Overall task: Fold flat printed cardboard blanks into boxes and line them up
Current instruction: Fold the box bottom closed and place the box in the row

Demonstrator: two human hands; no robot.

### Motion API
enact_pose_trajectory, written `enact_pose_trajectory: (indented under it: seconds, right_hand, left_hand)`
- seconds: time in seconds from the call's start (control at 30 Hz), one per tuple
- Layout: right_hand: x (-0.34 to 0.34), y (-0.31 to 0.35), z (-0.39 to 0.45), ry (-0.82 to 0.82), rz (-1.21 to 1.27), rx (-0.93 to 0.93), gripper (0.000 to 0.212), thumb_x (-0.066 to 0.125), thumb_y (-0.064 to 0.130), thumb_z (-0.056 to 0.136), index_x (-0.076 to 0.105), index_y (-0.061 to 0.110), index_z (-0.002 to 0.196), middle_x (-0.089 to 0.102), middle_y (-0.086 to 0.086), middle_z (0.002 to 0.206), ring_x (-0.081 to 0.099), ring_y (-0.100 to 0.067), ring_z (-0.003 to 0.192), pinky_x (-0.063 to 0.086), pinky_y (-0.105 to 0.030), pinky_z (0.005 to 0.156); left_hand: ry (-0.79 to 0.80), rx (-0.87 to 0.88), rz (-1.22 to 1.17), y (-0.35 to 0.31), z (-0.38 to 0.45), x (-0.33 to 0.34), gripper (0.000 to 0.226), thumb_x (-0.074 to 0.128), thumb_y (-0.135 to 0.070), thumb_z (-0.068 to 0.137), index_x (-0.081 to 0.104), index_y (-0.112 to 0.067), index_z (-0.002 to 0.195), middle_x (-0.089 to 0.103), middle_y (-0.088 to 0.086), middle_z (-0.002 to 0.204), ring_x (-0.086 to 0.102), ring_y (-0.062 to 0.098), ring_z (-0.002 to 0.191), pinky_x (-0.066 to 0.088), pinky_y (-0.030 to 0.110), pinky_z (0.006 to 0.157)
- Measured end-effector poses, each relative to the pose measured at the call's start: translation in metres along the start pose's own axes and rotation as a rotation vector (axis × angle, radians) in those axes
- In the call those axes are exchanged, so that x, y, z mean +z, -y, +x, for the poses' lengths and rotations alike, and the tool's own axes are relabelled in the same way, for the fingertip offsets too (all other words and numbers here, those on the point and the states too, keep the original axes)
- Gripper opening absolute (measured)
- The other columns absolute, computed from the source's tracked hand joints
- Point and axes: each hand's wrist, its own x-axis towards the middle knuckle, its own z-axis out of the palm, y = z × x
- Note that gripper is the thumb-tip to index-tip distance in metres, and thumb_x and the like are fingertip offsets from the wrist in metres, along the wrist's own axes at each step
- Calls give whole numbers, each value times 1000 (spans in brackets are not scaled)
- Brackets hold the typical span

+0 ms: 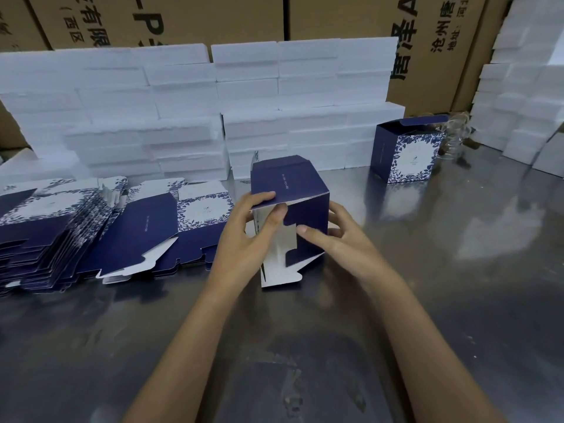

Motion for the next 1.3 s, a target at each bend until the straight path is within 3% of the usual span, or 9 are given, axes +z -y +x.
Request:
enact_pose_trajectory:
  seconds: [0.13,0.2,0.27,0.37,0.53,0.77,0.87,0.97,1.3]
  right_hand:
    - [13,-10,3,-152,-270,-45,65,80,40,86,46,34,140,63,12,124,66,-7,99,58,-33,88]
    - [15,-11,4,-182,-328,-61,61,79,38,86,47,33,138,64,11,120,67,-10,93,58,-40,90]
    - [13,-11,5,-157,-387,-61,58,81,38,85,48,34,133,64,13,113,67,-11,85,58,-39,84]
    - [7,-12,6,-65,-470,-6,52,83,38,81,49,35,121,62,12,106,63,-8,83,52,-30,72]
    - [-7,-12,6,0,-718,3,36,81,47,80,55,23,79,52,10,82,48,-11,78,35,-27,61]
    - [-4,-17,6,71,-708,6,27,71,32,95,60,18,75,49,5,66,45,-14,62,34,-23,54]
    - [-5,-16,7,56,-691,16,33,75,35,90,62,8,77,50,4,64,45,-16,63,36,-28,57]
    - [-8,-14,6,-3,-668,-15,42,78,40,87,52,17,64,49,9,56,44,-9,57,35,-25,55]
    - [-8,-7,2,-43,-618,-90,45,77,37,88,46,18,62,44,10,54,41,-9,55,35,-22,54]
  left_hand:
    - [-8,27,-1,1,-2,3,31,68,-54,84,63,-44,113,56,-24,130,50,-14,113,40,8,88]
    - [-26,57,-12,4,-1,5,31,76,-31,87,62,-38,115,56,-18,131,53,-4,117,48,26,98]
    - [-63,92,-18,5,0,6,34,76,-14,86,63,-33,111,54,-21,133,53,2,124,50,37,101]
    - [-116,122,-1,8,4,2,30,75,-8,85,63,-31,101,44,-24,148,48,-1,133,48,31,100]
    - [-108,105,-103,16,7,-1,36,66,6,81,65,-26,99,56,-18,139,57,4,124,52,50,97]
    - [-113,110,-145,17,10,2,31,65,-9,71,65,-30,94,59,-21,131,56,-7,119,48,12,88]
    - [-122,118,-137,19,11,2,32,66,-7,72,65,-30,94,59,-22,130,56,-6,120,48,13,89]
    - [-114,136,-127,20,11,0,33,67,-1,75,65,-28,95,59,-18,130,55,-5,121,48,12,90]
    - [-106,131,-108,16,9,1,35,65,13,82,63,-18,98,58,-11,133,53,-13,117,46,11,91]
